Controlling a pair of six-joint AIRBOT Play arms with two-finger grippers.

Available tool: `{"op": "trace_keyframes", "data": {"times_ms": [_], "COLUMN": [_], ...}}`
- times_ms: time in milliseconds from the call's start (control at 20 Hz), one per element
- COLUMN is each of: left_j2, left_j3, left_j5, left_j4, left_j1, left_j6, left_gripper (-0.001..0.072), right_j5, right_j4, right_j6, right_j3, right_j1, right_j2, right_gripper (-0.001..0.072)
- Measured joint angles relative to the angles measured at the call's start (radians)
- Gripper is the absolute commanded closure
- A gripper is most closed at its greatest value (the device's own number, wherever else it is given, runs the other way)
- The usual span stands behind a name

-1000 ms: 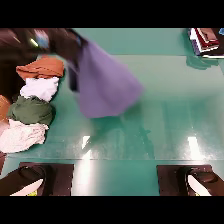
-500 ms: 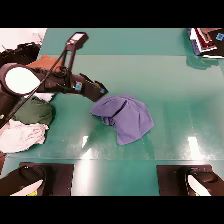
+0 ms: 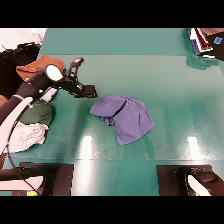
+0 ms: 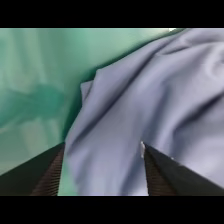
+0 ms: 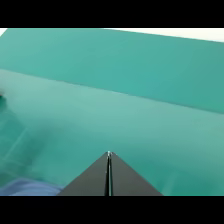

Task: Fold the shirts.

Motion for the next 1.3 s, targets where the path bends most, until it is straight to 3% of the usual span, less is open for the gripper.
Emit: {"op": "trace_keyframes", "data": {"times_ms": [150,300,650,700,750,800,900,1000,1300], "left_j2": [-0.099,-0.148,-0.131,-0.116,-0.098,-0.084,-0.063,-0.052,-0.041], "left_j3": [0.000,0.000,0.076,0.096,0.117,0.133,0.153,0.164,0.174], "left_j5": [0.023,0.040,0.044,0.042,0.042,0.040,0.036,0.035,0.032], "left_j4": [-0.105,-0.184,-0.222,-0.211,-0.196,-0.181,-0.150,-0.132,-0.110], "left_j1": [0.006,0.000,0.063,0.076,0.088,0.096,0.105,0.109,0.115], "left_j6": [0.038,0.086,0.121,0.122,0.125,0.125,0.126,0.127,0.128], "left_gripper": [0.0162,0.0671,0.0682,0.0682,0.0682,0.0682,0.0681,0.0681,0.0681], "right_j5": [0.021,0.056,0.291,0.322,0.346,0.361,0.372,0.352,0.190], "right_j4": [-0.002,-0.003,-0.006,-0.005,-0.004,-0.003,0.027,0.092,0.265], "right_j6": [0.000,0.000,0.000,0.000,0.002,0.002,0.001,-0.002,-0.051], "right_j3": [0.000,0.000,-0.024,-0.047,-0.082,-0.121,-0.215,-0.311,-0.426], "right_j1": [0.000,0.000,-0.074,-0.092,-0.110,-0.122,-0.136,-0.127,0.017], "right_j2": [-0.006,-0.035,-0.188,-0.212,-0.238,-0.264,-0.326,-0.400,-0.607], "right_gripper": [0.0695,0.0695,0.0694,0.0630,0.0328,0.0172,0.0197,0.0285,0.0290]}}
